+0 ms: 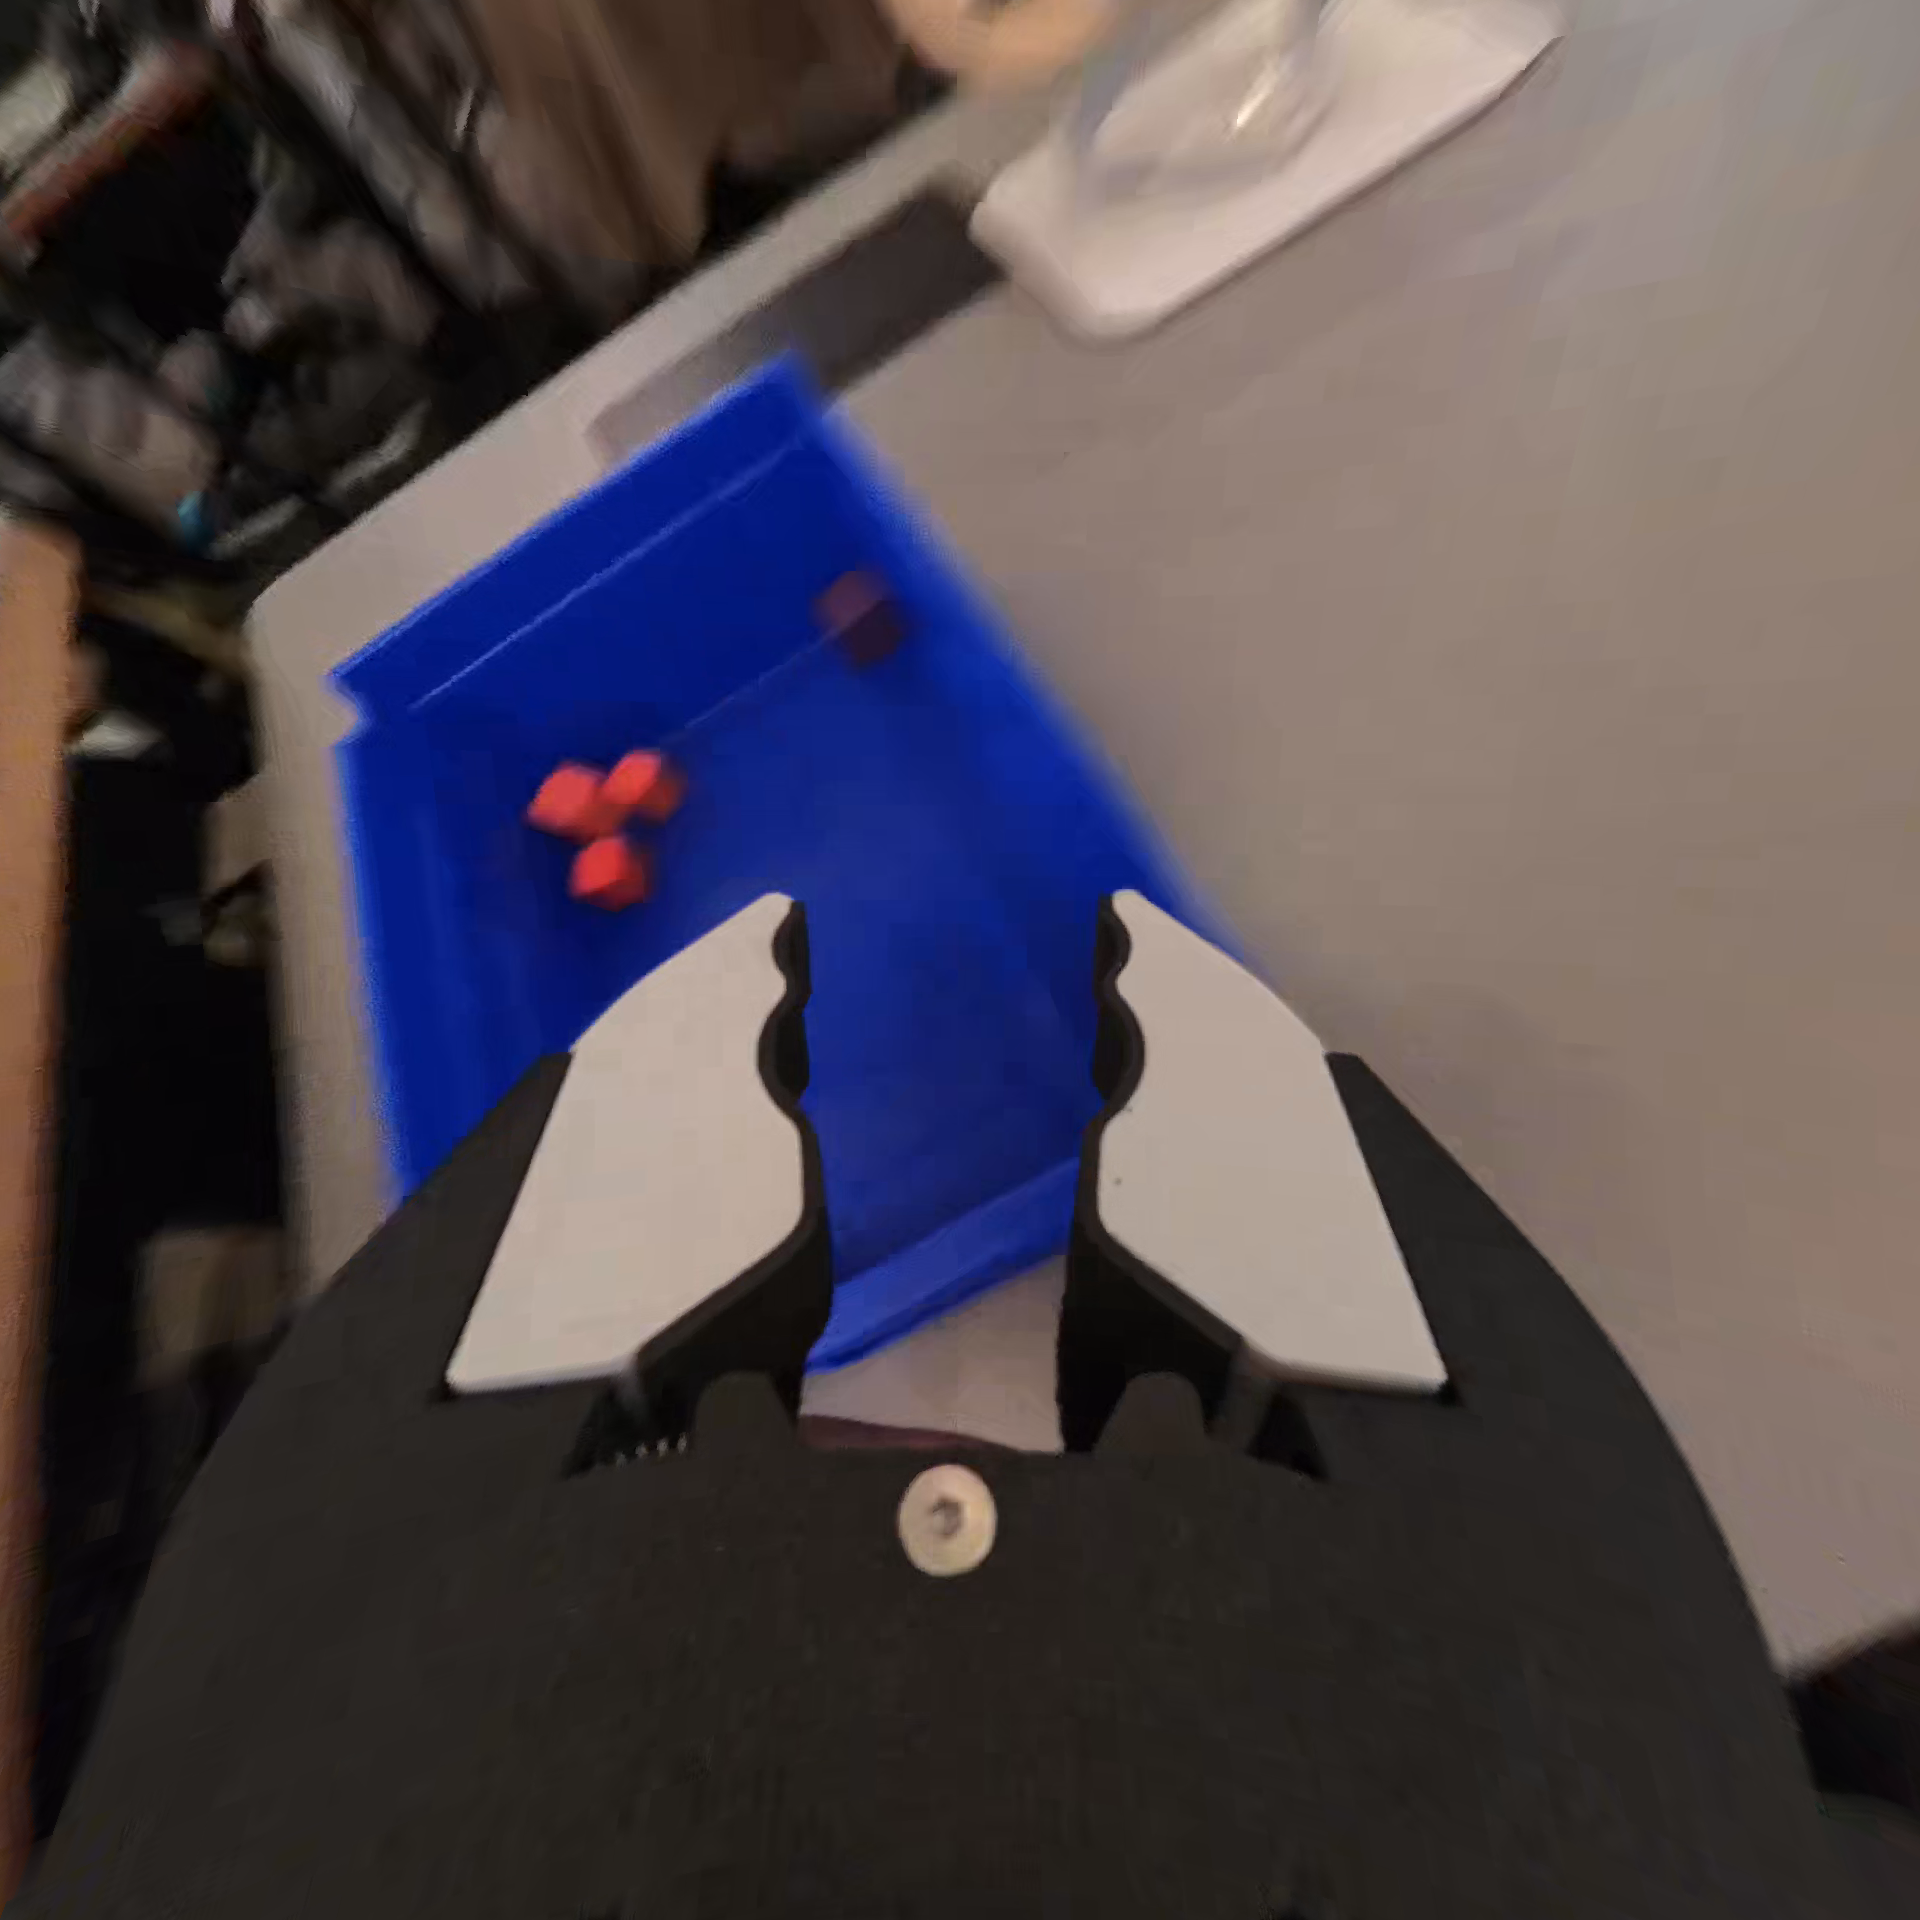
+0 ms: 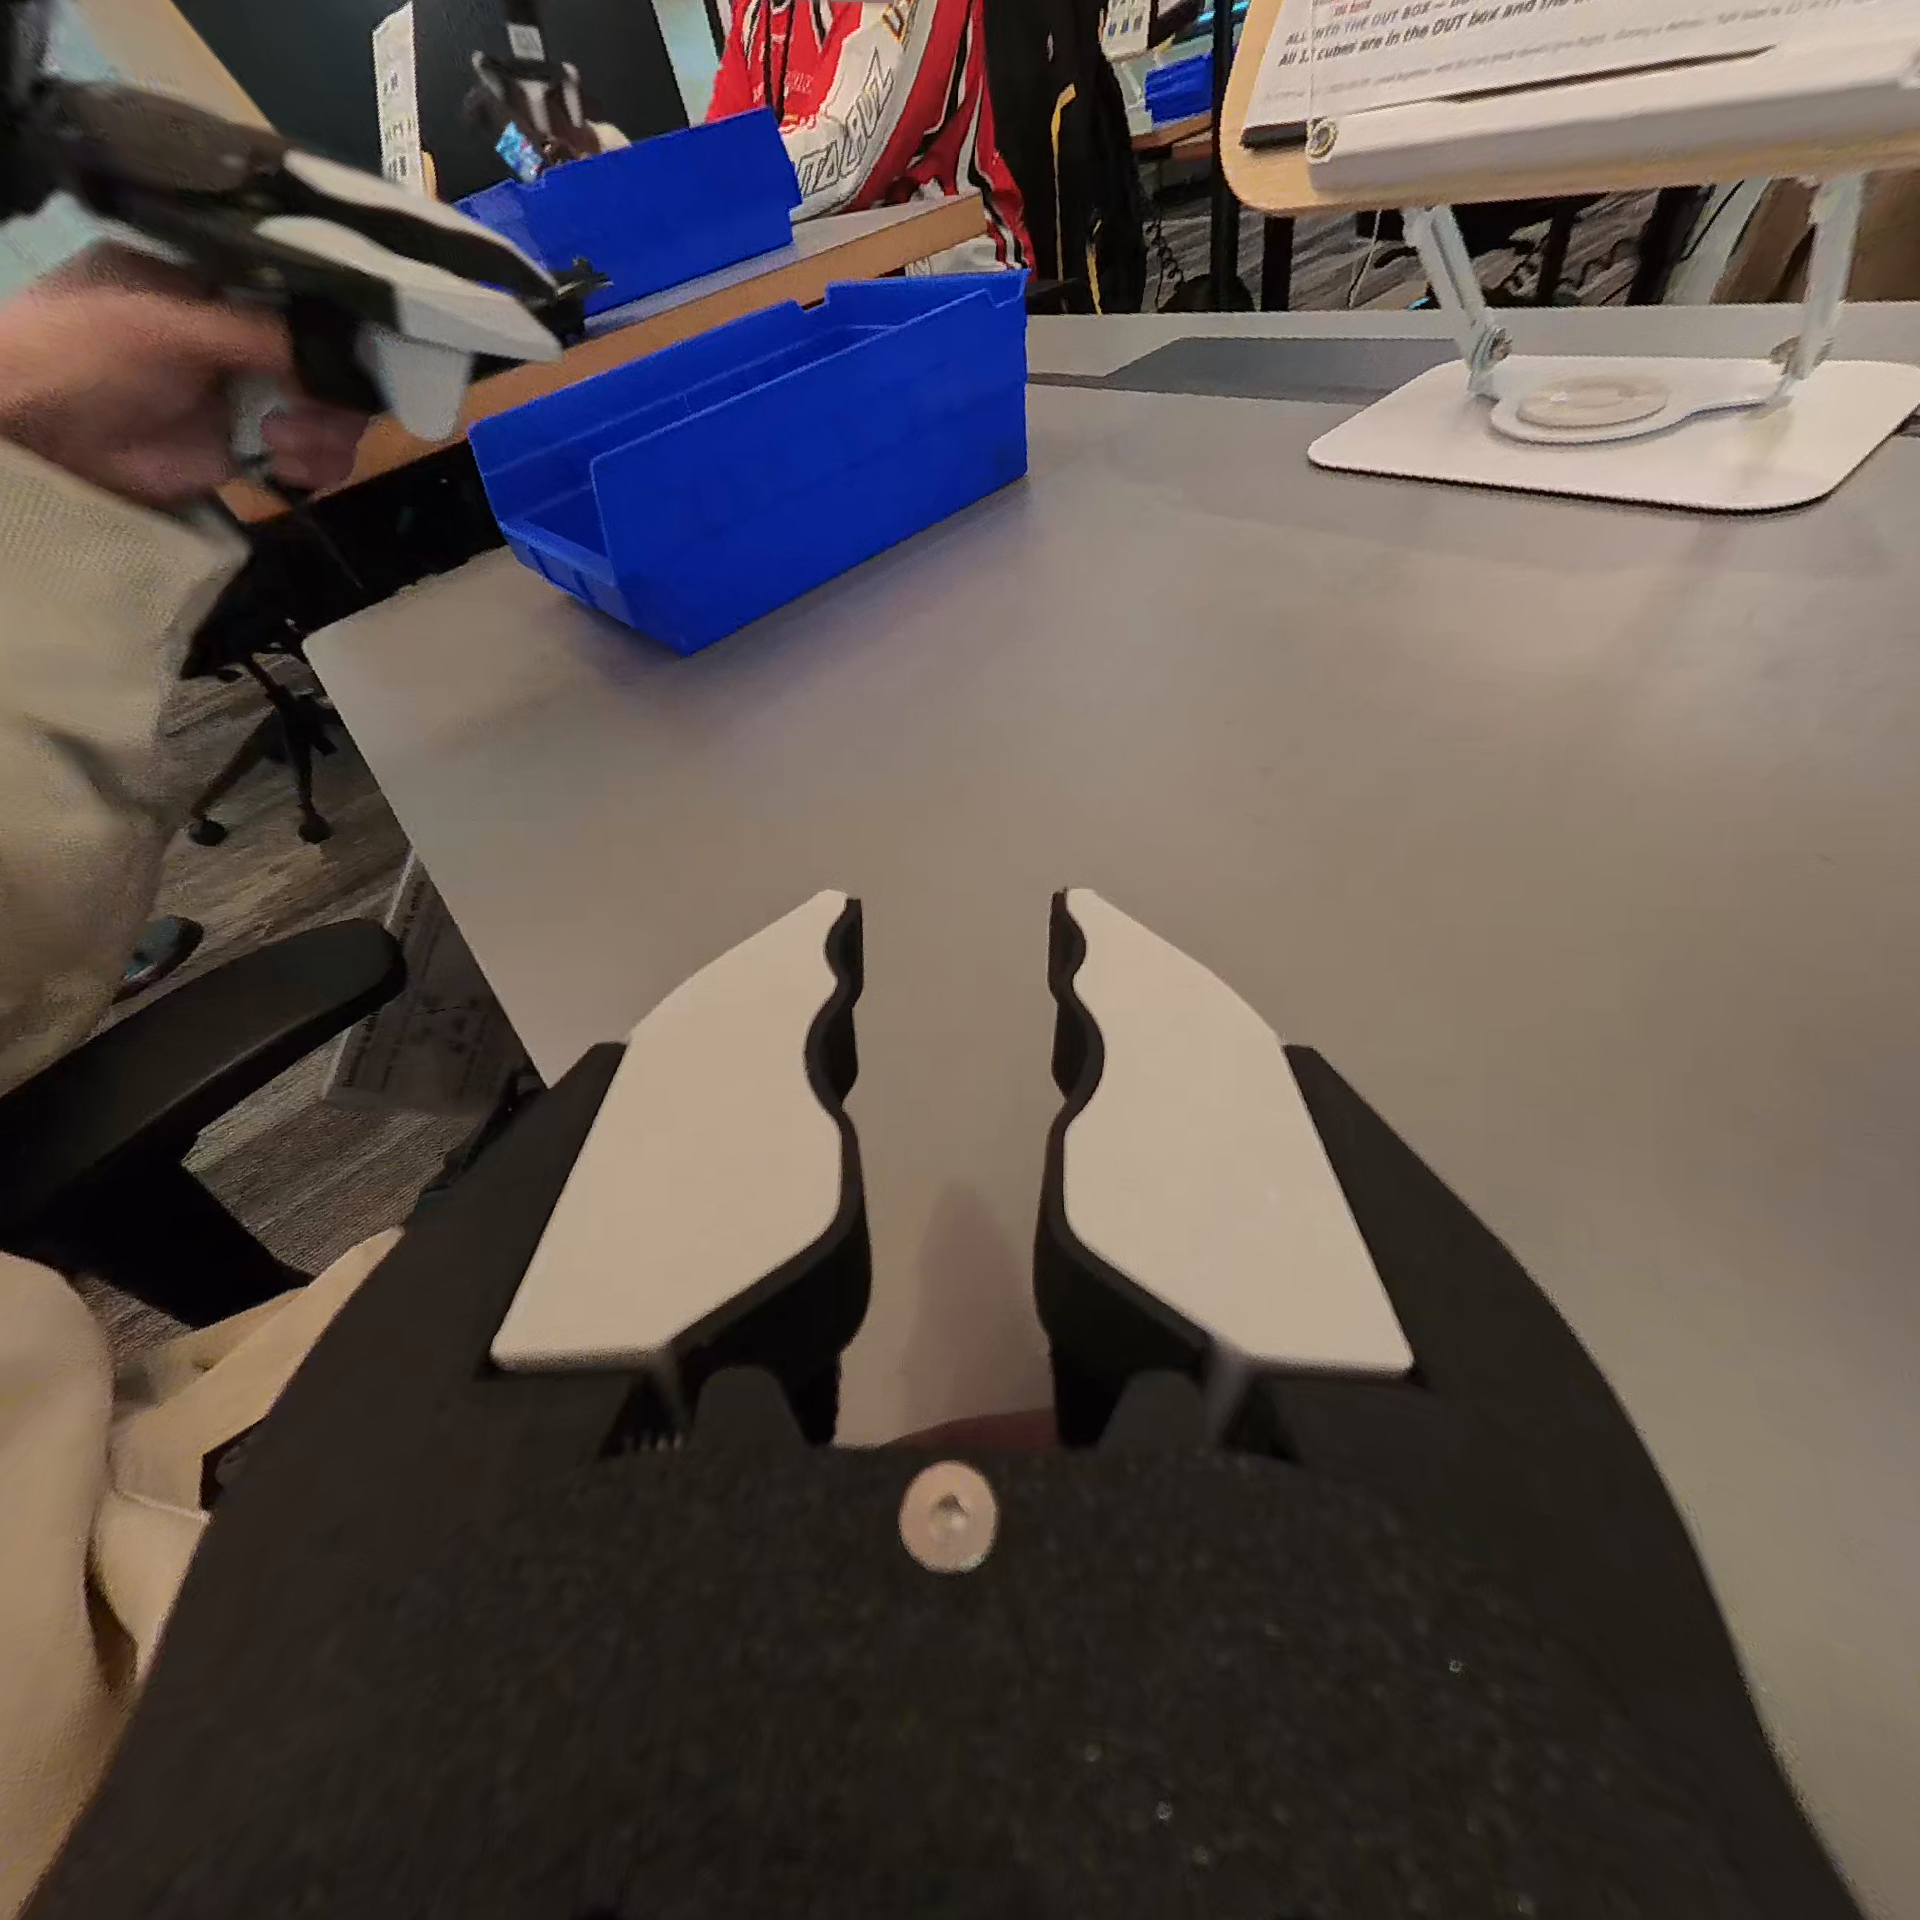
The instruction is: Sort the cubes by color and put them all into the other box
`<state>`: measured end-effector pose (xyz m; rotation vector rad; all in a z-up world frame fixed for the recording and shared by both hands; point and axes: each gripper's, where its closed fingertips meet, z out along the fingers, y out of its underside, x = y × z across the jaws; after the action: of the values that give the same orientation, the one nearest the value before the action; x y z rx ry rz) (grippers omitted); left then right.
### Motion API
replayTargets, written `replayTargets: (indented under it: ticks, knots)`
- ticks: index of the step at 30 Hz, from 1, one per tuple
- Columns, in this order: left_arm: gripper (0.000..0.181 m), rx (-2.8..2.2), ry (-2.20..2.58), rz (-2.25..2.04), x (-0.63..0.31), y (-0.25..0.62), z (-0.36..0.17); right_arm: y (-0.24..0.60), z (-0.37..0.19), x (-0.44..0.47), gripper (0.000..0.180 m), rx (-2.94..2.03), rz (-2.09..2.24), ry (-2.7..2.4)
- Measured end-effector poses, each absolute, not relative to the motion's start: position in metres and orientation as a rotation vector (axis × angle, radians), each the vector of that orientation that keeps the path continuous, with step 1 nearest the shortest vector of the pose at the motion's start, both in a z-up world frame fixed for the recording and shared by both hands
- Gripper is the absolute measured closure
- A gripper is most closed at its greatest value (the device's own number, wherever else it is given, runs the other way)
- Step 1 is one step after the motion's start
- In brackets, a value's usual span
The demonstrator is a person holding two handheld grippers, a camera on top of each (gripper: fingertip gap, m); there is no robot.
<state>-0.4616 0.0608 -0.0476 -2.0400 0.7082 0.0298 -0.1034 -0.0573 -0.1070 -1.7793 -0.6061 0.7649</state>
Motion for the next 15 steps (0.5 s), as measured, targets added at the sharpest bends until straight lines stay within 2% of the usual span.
replayTargets:
  ticks: [3,8,15]
  knots:
    - [0.127,-2.259,0.63,0.289,-0.525,0.115,-0.071,-0.058,-0.112,-0.111,0.146,-1.803,0.808,-0.618]
    - [0.131,-2.453,0.425,0.345,-0.557,0.192,-0.121,-0.06,-0.114,-0.119,0.146,-1.812,0.823,-0.653]
    - [0.127,-2.616,0.376,0.599,-0.595,0.234,-0.171,-0.063,-0.114,-0.108,0.148,-1.795,0.754,-0.685]
